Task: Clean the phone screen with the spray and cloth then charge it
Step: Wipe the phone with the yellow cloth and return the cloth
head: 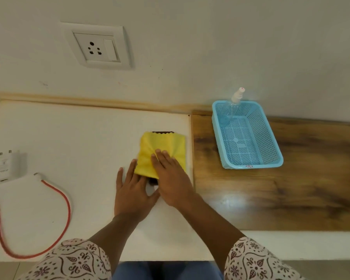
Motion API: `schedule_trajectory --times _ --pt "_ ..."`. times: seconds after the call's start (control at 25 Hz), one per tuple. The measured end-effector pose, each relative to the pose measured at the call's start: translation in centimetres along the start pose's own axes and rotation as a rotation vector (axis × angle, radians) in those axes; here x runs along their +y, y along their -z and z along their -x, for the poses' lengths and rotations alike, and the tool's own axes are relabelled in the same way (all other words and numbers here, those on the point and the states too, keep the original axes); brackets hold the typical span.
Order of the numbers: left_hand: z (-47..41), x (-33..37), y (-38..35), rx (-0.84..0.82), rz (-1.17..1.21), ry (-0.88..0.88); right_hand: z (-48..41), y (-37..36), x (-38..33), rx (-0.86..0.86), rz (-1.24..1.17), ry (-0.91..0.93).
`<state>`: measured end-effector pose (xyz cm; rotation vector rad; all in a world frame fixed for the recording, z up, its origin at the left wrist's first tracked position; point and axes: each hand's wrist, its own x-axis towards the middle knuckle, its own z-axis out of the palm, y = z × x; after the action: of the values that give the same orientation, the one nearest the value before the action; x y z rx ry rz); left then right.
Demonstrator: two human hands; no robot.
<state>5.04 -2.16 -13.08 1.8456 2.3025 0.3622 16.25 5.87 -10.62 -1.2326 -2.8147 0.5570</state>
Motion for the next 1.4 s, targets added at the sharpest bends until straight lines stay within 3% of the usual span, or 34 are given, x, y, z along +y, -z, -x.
schedule_trajectory --times 0.16,0.36,0.52,0.72,0.8,0.92,1.04,1.2,1.24,1.4 --pt "0.0 0.2 0.1 -0.004 0.013 0.014 2.2 -0.6 -0.6 0.071 -0.071 -0.130" --pt "0.2 0.1 0.3 -0.016 0.020 -0.017 4.4 -0.5 -0.2 0.021 -0.090 0.028" --pt "0.1 0.3 0.4 -0.047 -0.020 -0.007 6.3 -0.4 -2.6 0.163 -0.205 -0.178" --pt "0.1 0.1 0.6 -0.084 -0.048 -0.024 7.8 0.8 -0.9 0.084 -0.172 -0.035" --pt "0.1 0.2 0.5 -0.068 -0.032 -0.005 8.6 2.1 -0.3 -0.007 -0.236 -0.120" --pt "0.1 0.2 0.2 -0.039 -0.011 0.032 7.7 5.4 -1.4 -0.050 -0.544 -0.344" --pt "0.1 0.3 0.0 -0.031 -0.025 0.051 3.1 9.4 0.6 0.184 -0.696 -0.593" --pt "0.1 0.2 -0.2 -0.035 -0.040 0.051 -3.3 12.2 2.8 0.573 -0.573 -0.603" --pt "0.1 0.2 -0.2 -0.036 -0.041 0.051 -4.5 11.9 2.7 0.549 -0.471 -0.559" --pt "0.1 0.2 -0.1 -0.035 -0.037 0.047 -6.8 5.8 0.5 -0.027 0.069 -0.390"
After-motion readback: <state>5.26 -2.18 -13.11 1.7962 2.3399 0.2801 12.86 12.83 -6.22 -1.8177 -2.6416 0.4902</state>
